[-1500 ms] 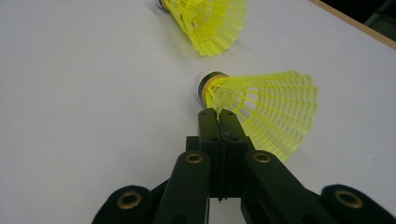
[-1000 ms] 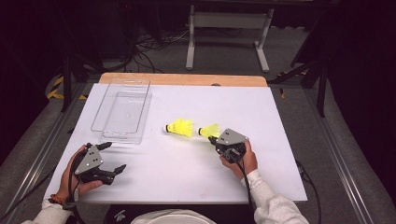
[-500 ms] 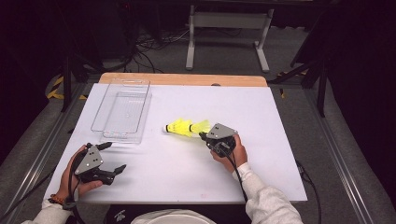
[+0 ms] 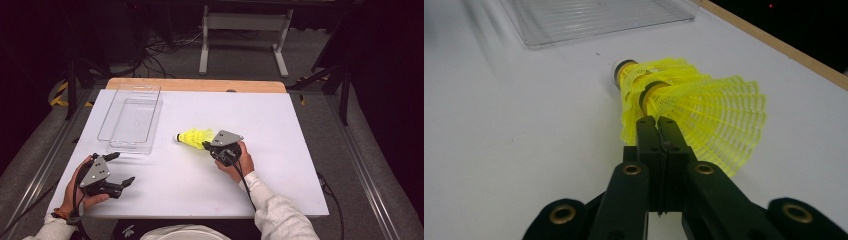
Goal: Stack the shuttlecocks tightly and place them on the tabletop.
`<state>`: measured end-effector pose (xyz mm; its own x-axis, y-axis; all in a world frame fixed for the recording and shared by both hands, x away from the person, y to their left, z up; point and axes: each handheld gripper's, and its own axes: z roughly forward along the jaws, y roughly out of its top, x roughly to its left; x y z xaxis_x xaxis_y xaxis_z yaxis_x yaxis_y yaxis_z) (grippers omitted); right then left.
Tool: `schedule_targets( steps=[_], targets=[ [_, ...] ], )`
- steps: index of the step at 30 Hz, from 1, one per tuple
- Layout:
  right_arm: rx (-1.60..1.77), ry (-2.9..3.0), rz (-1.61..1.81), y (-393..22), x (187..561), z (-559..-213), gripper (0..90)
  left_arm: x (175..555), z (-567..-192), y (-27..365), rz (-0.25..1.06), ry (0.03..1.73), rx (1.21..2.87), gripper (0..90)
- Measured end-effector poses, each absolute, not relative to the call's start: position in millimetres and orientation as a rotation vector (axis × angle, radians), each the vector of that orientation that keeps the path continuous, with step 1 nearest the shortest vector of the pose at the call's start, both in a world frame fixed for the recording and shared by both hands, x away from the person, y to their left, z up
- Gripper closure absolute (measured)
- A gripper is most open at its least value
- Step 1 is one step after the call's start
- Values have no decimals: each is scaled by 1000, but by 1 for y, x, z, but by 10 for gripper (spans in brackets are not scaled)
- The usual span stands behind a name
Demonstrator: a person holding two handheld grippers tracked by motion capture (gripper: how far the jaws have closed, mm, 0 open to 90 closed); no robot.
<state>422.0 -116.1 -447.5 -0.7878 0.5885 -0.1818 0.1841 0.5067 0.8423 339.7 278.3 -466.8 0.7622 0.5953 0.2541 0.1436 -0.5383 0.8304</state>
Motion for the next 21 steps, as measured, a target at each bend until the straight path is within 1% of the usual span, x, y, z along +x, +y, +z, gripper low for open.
schedule_targets(
  steps=[12,19,21],
  targets=[
    [668,2340,1233,-105,431,-455,884,340,-467,278,655,551,2090,83],
    [685,2369,1205,-102,435,-461,800,340,-467,278,657,550,2090,83],
    [683,2373,1193,-102,435,-461,793,339,-467,278,656,548,2089,83]
  ],
)
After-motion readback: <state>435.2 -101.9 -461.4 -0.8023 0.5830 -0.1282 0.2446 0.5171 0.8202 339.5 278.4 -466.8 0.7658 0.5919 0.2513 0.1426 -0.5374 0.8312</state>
